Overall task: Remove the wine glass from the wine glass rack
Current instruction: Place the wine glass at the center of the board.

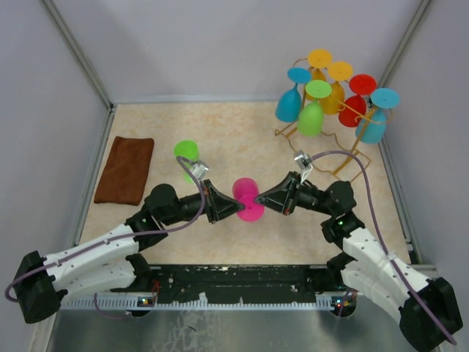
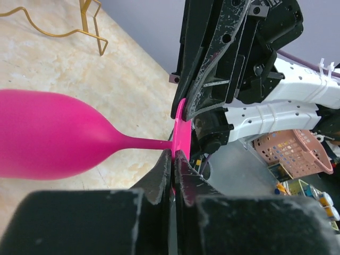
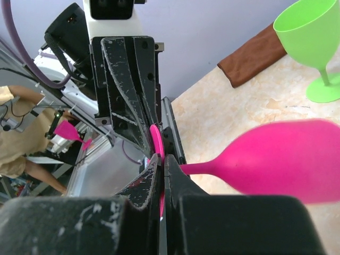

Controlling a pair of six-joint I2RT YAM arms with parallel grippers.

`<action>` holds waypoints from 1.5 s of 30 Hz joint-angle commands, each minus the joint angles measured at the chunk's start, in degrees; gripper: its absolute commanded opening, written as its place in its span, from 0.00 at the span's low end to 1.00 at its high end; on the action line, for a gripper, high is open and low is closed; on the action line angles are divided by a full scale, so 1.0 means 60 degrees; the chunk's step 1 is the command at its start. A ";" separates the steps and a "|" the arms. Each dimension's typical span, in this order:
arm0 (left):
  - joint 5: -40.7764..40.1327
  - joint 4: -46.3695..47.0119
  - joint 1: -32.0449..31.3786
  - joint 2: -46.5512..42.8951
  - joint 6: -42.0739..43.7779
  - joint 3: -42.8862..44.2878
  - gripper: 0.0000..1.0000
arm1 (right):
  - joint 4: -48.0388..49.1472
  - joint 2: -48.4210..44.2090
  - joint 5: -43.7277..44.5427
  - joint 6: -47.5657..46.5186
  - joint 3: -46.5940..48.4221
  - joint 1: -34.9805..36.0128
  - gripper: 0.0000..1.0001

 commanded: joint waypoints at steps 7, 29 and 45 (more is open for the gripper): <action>-0.0322 -0.0069 -0.0049 -0.0804 0.0301 -0.0003 0.00 | -0.1208 0.0125 -0.0110 -0.1634 0.0954 0.1083 0.05; -0.0801 -0.0964 -0.0064 -0.1825 0.0707 -0.0126 0.00 | -0.1046 0.1157 0.0961 -0.1722 0.1495 0.2301 0.31; -0.1698 -0.2526 -0.0065 -0.2412 0.1046 0.0352 0.70 | -0.1256 0.1034 0.1568 -0.3782 0.1019 0.3053 0.00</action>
